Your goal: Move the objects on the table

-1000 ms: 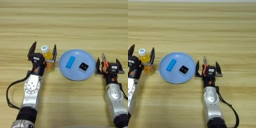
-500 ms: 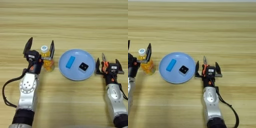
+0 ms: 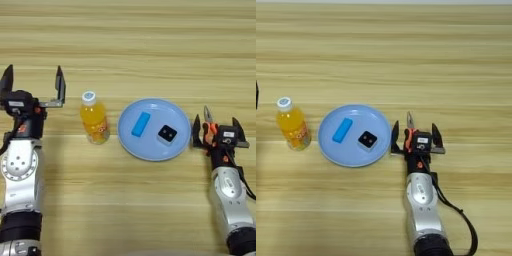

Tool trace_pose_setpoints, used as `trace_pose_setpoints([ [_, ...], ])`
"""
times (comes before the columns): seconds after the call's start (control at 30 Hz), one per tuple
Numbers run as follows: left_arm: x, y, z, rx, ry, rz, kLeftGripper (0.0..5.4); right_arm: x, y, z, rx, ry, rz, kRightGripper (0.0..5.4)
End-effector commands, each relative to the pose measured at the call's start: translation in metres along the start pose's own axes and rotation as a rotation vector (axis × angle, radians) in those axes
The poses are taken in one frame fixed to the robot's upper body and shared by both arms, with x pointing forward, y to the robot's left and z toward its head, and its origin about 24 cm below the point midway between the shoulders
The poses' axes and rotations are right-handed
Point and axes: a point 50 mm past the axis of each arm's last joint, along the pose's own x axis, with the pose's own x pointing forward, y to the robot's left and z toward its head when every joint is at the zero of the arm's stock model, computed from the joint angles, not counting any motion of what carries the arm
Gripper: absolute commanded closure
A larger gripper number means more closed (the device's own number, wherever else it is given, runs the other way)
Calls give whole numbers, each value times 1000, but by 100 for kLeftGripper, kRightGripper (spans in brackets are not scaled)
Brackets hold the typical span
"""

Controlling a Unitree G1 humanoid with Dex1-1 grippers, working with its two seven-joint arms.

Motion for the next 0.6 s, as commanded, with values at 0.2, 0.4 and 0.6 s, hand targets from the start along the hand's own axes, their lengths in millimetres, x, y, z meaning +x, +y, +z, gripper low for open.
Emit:
trace_pose_setpoints([
  [0.2, 0, 17, -34, 61, 143, 72, 2, -5, -12, 2, -38, 4, -52, 0],
  [0.4, -8, 12, -60, 39, 249, 80, 2, -10, -18, 3, -54, 14, -69, 0],
  [0.6, -14, -3, -77, -1, 323, 63, 2, -14, -25, -3, -72, 59, -72, 0],
])
